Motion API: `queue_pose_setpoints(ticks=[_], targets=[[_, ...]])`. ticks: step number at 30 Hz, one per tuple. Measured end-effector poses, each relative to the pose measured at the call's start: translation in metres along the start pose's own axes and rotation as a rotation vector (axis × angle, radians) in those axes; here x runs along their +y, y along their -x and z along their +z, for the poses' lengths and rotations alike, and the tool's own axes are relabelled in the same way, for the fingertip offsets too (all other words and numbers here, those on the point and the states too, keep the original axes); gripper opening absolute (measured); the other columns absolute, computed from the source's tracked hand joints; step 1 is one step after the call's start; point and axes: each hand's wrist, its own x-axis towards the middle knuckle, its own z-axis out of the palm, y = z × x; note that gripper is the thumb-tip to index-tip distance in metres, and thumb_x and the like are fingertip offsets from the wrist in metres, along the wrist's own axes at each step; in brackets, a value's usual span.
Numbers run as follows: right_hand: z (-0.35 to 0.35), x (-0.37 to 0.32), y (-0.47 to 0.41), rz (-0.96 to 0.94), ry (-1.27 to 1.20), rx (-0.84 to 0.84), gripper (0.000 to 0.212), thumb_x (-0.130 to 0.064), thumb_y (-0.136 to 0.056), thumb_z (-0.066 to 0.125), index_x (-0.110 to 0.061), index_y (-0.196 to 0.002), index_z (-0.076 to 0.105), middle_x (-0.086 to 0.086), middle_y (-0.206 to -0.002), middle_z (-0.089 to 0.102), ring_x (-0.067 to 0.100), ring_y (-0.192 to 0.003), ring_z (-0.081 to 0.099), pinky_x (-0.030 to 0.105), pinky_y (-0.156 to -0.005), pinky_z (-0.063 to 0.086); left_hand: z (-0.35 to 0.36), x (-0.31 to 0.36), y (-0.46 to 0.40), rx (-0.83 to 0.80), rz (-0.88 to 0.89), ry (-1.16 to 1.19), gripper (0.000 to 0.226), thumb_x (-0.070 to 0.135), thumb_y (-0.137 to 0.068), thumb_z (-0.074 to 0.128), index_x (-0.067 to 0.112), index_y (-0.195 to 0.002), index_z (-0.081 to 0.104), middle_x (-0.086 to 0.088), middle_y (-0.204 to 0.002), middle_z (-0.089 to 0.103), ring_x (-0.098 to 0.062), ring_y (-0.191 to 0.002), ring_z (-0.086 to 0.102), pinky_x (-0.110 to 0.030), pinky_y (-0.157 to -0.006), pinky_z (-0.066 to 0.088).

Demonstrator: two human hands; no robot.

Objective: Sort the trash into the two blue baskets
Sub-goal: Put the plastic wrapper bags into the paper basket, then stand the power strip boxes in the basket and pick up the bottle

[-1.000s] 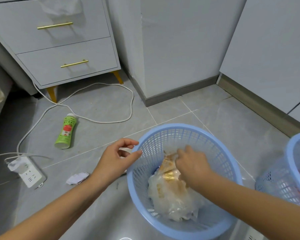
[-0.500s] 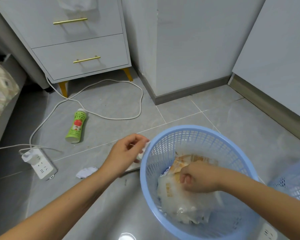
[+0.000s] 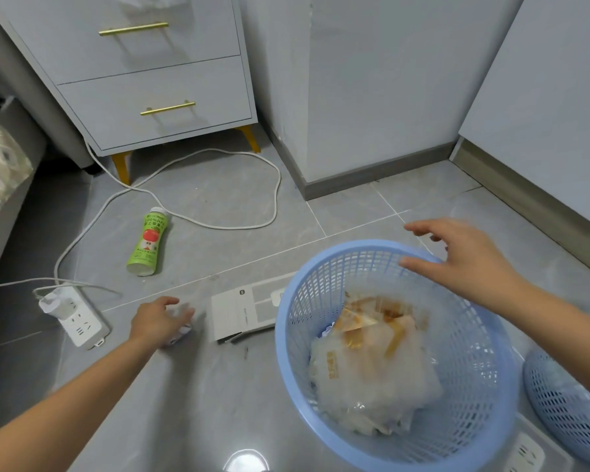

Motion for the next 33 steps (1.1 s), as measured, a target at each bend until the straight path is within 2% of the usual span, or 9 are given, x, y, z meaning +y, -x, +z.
queue_pose_setpoints(ticks=[2, 4, 10, 13, 16, 21, 24, 28, 33], targets=[[0.006, 0.011, -0.005, 0.092, -0.033, -0.147, 0.050, -0.045, -0.077, 0.068, -0.026, -0.123, 0.056, -0.011, -0.103, 0.059, 0.012, -0.095, 0.058, 0.025, -0.080, 0.044, 0.005, -0.006, -0.004, -0.081, 0.029, -0.108, 0.057, 0.052, -0.074, 0.072, 0.023, -0.121, 0.060, -0.013, -0.120, 0.062, -0.029, -0.113, 0.058, -0.037, -0.095, 0.046], [0.010, 0.017, -0.004, 0.114, -0.069, -0.239, 0.027, -0.043, -0.085, 0.060, -0.025, -0.105, 0.064, -0.008, -0.091, 0.065, 0.015, -0.086, 0.062, 0.021, -0.067, 0.043, 0.008, -0.012, -0.006, -0.143, 0.095, -0.236, 0.058, 0.055, -0.068, 0.076, 0.028, -0.116, 0.060, -0.011, -0.113, 0.062, -0.027, -0.110, 0.057, -0.034, -0.093, 0.044], [0.017, 0.018, 0.001, 0.132, -0.149, -0.217, 0.019, -0.035, -0.091, 0.054, -0.021, -0.086, 0.066, -0.007, -0.077, 0.066, 0.004, -0.073, 0.058, 0.019, -0.059, 0.039, 0.011, -0.018, 0.000, -0.036, 0.125, -0.170, 0.021, 0.025, -0.078, 0.073, 0.008, -0.081, 0.061, -0.019, -0.093, 0.069, -0.035, -0.091, 0.062, -0.030, -0.070, 0.038], [0.020, 0.019, 0.002, 0.148, -0.146, -0.185, 0.022, -0.034, -0.091, 0.054, -0.016, -0.086, 0.066, -0.010, -0.074, 0.063, 0.003, -0.071, 0.056, 0.020, -0.058, 0.039, 0.003, -0.006, 0.012, -0.028, -0.038, 0.227, 0.034, 0.028, -0.074, 0.078, 0.001, -0.092, 0.066, -0.017, -0.085, 0.069, -0.029, -0.074, 0.059, -0.029, -0.066, 0.046], [0.024, 0.020, 0.003, 0.160, -0.120, -0.153, 0.024, -0.035, -0.091, 0.054, -0.014, -0.084, 0.064, -0.012, -0.070, 0.060, 0.003, -0.069, 0.054, 0.020, -0.057, 0.037, -0.016, 0.027, 0.033, -0.137, -0.080, 0.855, 0.037, 0.004, -0.082, 0.071, 0.000, -0.117, 0.059, -0.005, -0.087, 0.066, -0.017, -0.073, 0.062, -0.016, -0.060, 0.057], [0.026, 0.021, 0.004, 0.165, -0.121, -0.149, 0.025, -0.036, -0.091, 0.053, -0.014, -0.082, 0.063, -0.009, -0.072, 0.062, 0.005, -0.070, 0.055, 0.020, -0.058, 0.038, -0.063, 0.098, 0.085, -0.341, 0.122, 1.160, 0.033, 0.006, -0.077, 0.072, 0.008, -0.108, 0.061, -0.004, -0.093, 0.074, -0.008, -0.070, 0.072, -0.018, -0.061, 0.057], [0.026, 0.021, 0.005, 0.167, -0.131, -0.152, 0.025, -0.036, -0.092, 0.052, -0.015, -0.082, 0.063, -0.004, -0.076, 0.064, 0.010, -0.072, 0.057, 0.024, -0.060, 0.040, -0.084, 0.130, 0.120, -0.479, 0.256, 1.057, 0.074, 0.033, -0.037, 0.094, 0.009, -0.100, 0.064, -0.008, -0.086, 0.076, -0.012, -0.072, 0.072, -0.021, -0.059, 0.057], [0.026, 0.019, 0.006, 0.177, -0.138, -0.156, 0.025, -0.036, -0.092, 0.051, -0.015, -0.081, 0.061, -0.004, -0.073, 0.062, 0.012, -0.070, 0.057, 0.024, -0.058, 0.039, -0.090, 0.169, 0.159, -0.571, 0.422, 0.761, 0.037, 0.010, -0.064, 0.075, 0.007, -0.099, 0.065, -0.005, -0.082, 0.076, -0.013, -0.073, 0.072, -0.022, -0.063, 0.058], [0.024, 0.016, 0.008, 0.176, -0.131, -0.152, 0.024, -0.034, -0.092, 0.051, -0.014, -0.080, 0.059, -0.006, -0.069, 0.057, 0.007, -0.066, 0.053, 0.023, -0.055, 0.035, -0.080, 0.191, 0.180, -0.626, 0.648, 0.402, 0.030, 0.015, -0.073, 0.080, 0.017, -0.101, 0.069, -0.003, -0.091, 0.075, -0.010, -0.081, 0.071, -0.025, -0.077, 0.058]])
